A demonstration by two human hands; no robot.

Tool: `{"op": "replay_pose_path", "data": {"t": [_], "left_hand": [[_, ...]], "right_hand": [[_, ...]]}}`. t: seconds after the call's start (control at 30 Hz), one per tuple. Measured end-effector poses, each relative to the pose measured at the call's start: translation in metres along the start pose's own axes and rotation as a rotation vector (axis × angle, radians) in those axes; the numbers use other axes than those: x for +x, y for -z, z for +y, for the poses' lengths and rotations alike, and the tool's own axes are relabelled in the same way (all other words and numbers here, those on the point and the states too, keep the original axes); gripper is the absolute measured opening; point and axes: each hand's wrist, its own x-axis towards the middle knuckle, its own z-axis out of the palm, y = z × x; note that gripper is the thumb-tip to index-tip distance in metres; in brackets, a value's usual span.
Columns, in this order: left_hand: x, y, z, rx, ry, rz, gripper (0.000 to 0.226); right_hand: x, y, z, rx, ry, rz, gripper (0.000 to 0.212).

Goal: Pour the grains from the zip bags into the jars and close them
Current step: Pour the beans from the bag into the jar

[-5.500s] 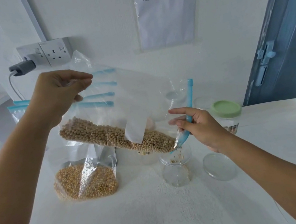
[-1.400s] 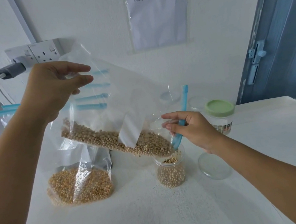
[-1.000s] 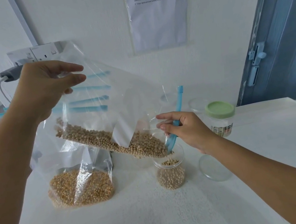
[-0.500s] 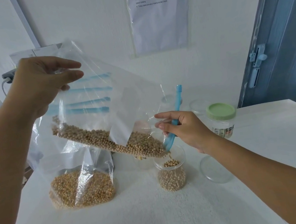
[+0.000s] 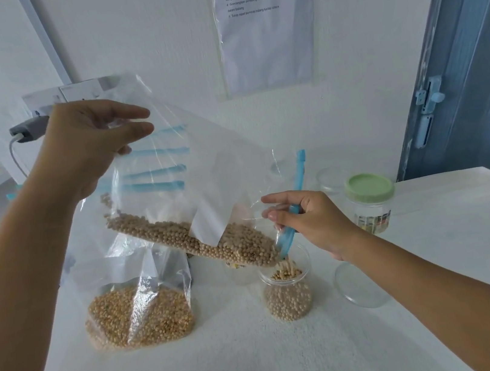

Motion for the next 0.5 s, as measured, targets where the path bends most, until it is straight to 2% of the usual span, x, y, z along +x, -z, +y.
{"op": "replay_pose_path", "data": {"t": [0.5], "left_hand": [[0.0046,-0.0018,-0.0048,-0.008,0.009,-0.01,0.021]], "right_hand": [[0.0016,-0.002,0.001,-0.022,0.0,-0.001,0.029]]}}
